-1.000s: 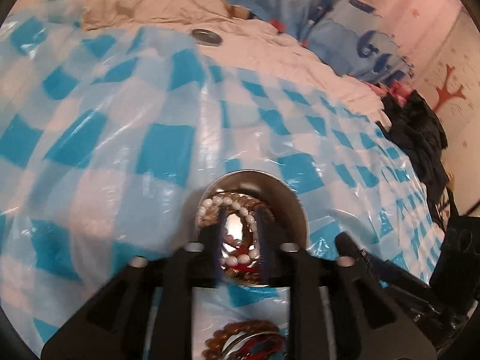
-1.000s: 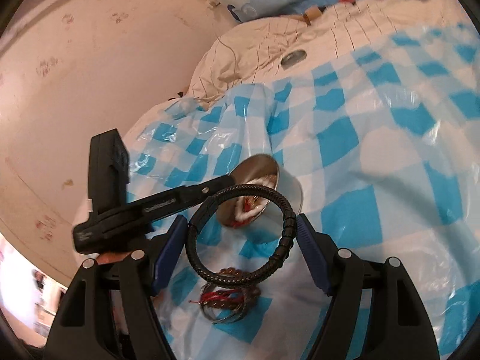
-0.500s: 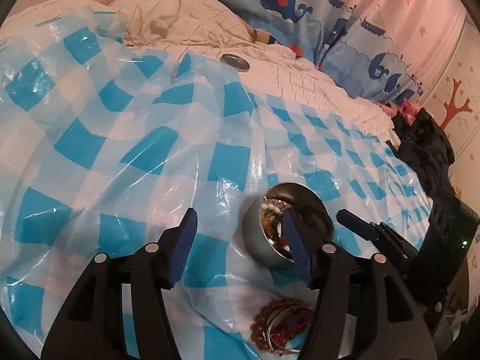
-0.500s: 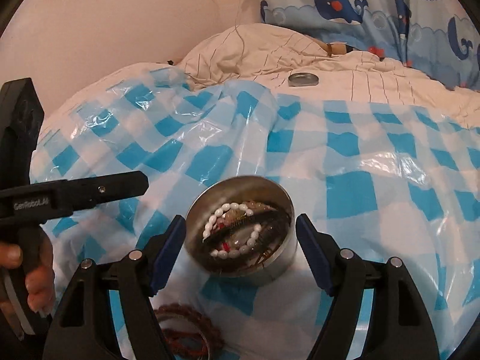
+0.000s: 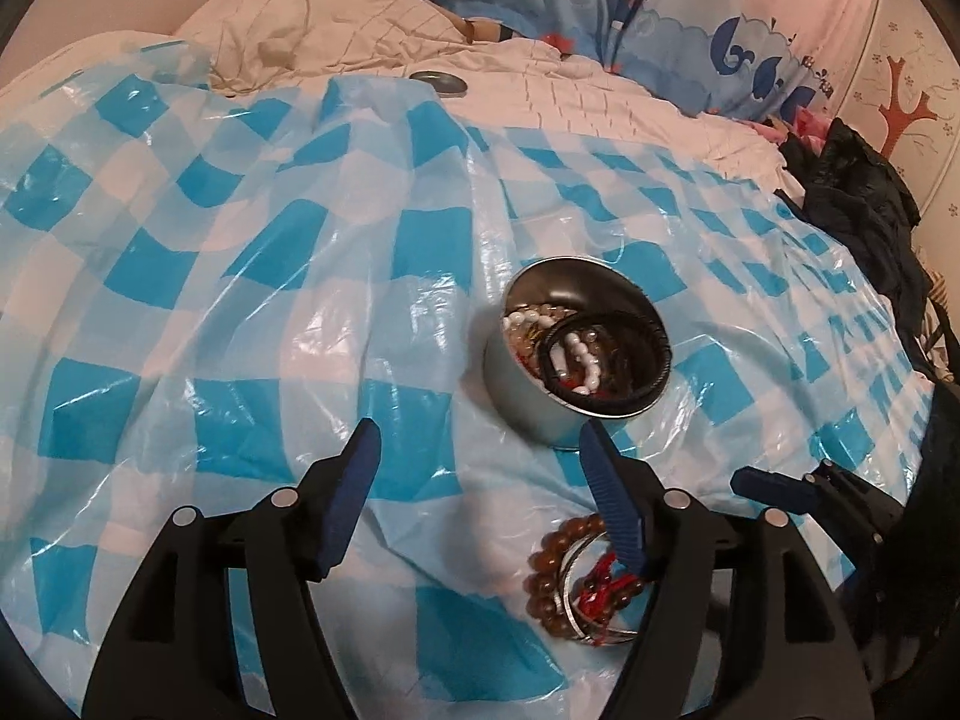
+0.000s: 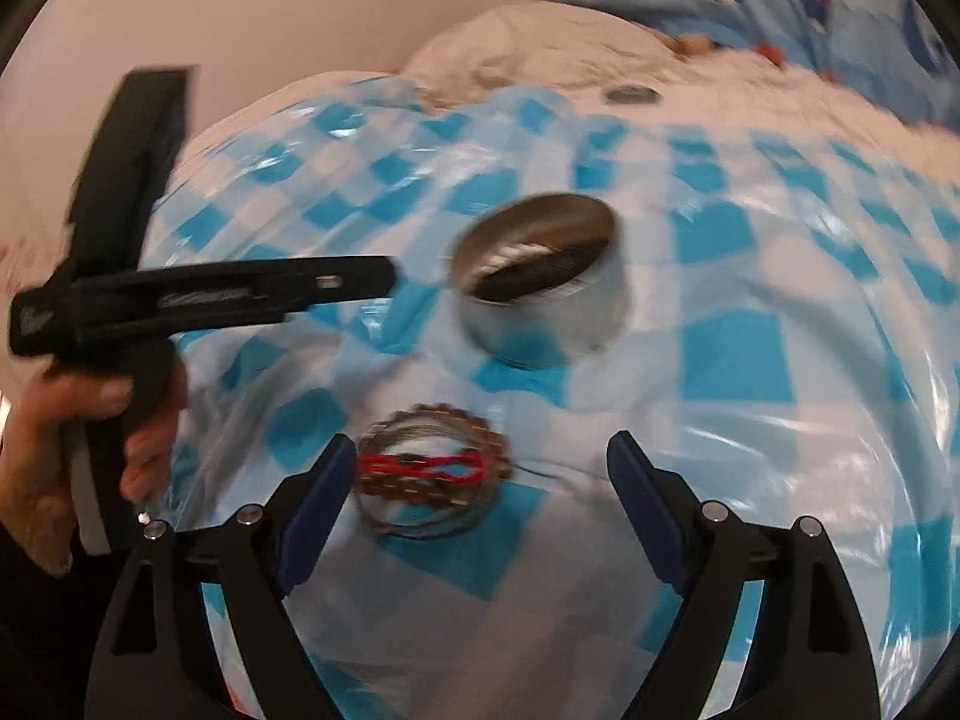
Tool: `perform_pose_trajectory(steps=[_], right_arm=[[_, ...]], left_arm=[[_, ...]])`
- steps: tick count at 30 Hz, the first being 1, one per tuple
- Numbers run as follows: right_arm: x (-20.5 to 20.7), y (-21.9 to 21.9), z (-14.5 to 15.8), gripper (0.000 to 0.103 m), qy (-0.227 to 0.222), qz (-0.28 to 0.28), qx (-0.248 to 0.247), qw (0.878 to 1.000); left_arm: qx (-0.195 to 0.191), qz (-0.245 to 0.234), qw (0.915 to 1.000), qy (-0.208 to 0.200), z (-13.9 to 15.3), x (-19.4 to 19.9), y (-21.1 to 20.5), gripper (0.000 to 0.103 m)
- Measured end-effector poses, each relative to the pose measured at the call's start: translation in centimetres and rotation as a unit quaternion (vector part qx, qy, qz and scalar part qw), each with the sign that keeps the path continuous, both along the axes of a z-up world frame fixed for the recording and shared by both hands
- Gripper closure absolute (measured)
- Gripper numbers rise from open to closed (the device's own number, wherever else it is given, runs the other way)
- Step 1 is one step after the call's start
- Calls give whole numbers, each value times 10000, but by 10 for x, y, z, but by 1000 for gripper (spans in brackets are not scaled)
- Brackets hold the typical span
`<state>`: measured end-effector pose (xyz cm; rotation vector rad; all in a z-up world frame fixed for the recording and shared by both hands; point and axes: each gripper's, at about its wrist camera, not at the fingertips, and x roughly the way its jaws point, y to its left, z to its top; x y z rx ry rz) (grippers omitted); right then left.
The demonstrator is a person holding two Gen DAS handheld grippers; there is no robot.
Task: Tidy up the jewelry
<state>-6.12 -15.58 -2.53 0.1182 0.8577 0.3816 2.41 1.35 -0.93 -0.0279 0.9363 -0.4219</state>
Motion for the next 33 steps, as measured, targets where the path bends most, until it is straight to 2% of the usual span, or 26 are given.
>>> perform_pose_trajectory(steps=[4,17,19,27,33], right_arm=[[-5,24,-3,20,-142,344,-295,9989],[-3,55,-24,22,-199,602,-1025,9927],[-1,54,-25,35,-122,574,-1022,9930],[0,45,-21,35,-16,528,-725,9960],[-2,33,-4,35,-93,442,-266,9986]], left_arm=[[32,65,10000,1,-1,-1,6,34],[231,34,9997,-28,-3,-9,10,28],[257,23,9997,-27,-3,-9,10,28],[303,12,9995,-34,-4,-9,8,26],[326,10,9995,-31,-5,-8,7,26]])
